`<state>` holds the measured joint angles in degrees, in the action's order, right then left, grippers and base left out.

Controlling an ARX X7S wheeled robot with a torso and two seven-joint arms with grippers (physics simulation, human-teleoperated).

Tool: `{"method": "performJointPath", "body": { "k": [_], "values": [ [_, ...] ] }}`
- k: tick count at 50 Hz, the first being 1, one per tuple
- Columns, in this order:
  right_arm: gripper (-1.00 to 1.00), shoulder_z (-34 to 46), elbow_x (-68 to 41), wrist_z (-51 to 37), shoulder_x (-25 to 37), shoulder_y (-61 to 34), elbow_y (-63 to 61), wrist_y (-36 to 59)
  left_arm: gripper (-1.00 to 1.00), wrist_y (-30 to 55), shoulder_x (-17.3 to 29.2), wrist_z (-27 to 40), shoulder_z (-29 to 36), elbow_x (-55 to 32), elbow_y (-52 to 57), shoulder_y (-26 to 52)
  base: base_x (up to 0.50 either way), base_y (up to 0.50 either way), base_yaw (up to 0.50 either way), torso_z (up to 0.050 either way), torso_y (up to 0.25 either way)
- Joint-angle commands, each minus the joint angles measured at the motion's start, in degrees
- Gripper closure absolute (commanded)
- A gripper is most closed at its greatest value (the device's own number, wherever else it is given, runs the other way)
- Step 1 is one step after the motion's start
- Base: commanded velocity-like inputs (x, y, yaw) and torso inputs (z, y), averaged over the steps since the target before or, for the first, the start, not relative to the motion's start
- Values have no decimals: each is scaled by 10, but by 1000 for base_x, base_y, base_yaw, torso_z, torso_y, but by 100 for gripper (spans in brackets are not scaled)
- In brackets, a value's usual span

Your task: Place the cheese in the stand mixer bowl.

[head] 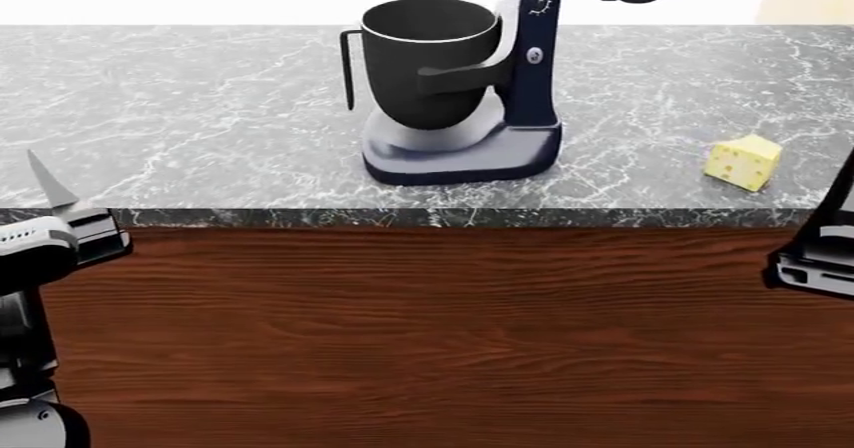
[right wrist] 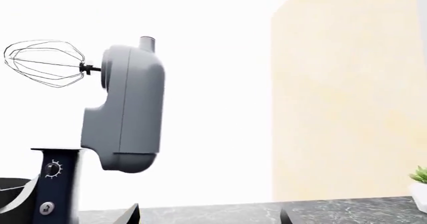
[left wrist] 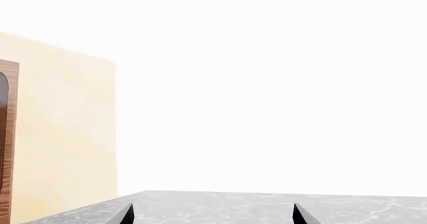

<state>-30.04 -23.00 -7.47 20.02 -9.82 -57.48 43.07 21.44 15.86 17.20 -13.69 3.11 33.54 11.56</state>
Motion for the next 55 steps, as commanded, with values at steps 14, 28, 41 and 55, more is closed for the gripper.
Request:
{"method": "performJointPath", "body": {
  "k": [14,28,41,55],
  "values": [
    [-100,-38,-32,17,-11,9,4,-14,-100,-1,-9,-30,-22,-39,3,-3,422,-325,0,0,0],
    [-100,-8,-2,7,5,21,7,-28,-100,-3,-6,-27,-21,-42,3,-4,497,-23,0,0,0],
    [-100,-18,-19,7,2,26,12,-34,-100,-4,-4,-25,-19,-44,3,-6,332,0,0,0,1],
    [-100,-51,-121,-47,74,-58,-21,143,-100,0,0,-23,-21,-49,7,-6,0,0,0,0,0]
  ]
}}
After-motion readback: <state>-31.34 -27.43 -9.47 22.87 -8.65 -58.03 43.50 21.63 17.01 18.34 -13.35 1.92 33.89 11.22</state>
